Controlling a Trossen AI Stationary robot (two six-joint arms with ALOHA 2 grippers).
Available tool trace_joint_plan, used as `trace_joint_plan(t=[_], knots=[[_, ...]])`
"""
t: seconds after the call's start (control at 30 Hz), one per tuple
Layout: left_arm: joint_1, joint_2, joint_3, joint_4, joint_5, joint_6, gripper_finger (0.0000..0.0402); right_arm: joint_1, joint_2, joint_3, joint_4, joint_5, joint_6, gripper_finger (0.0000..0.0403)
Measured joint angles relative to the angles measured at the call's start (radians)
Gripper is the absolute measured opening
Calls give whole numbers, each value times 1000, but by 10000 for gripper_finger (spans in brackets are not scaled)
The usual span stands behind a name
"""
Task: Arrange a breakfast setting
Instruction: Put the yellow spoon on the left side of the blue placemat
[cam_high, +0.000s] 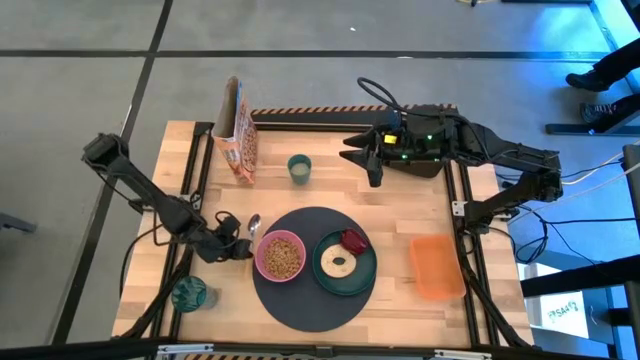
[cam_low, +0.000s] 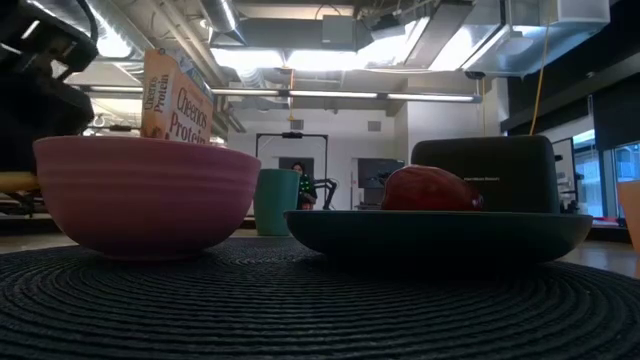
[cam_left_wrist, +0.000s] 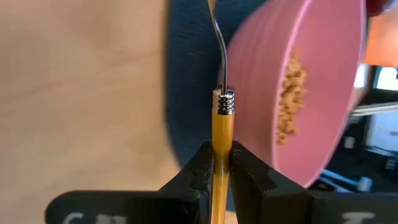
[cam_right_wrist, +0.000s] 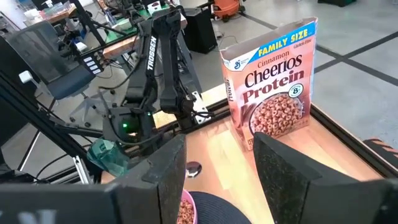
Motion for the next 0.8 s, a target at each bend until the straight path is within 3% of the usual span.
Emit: trace_joint_plan(t=[0.6, 0.8], knots=[[53, 298, -17, 447, 14, -1, 25, 0, 0, 0, -1, 8, -27, 177], [39, 353, -16, 476, 52, -30, 25, 0, 0, 0, -6, 10, -27, 177]])
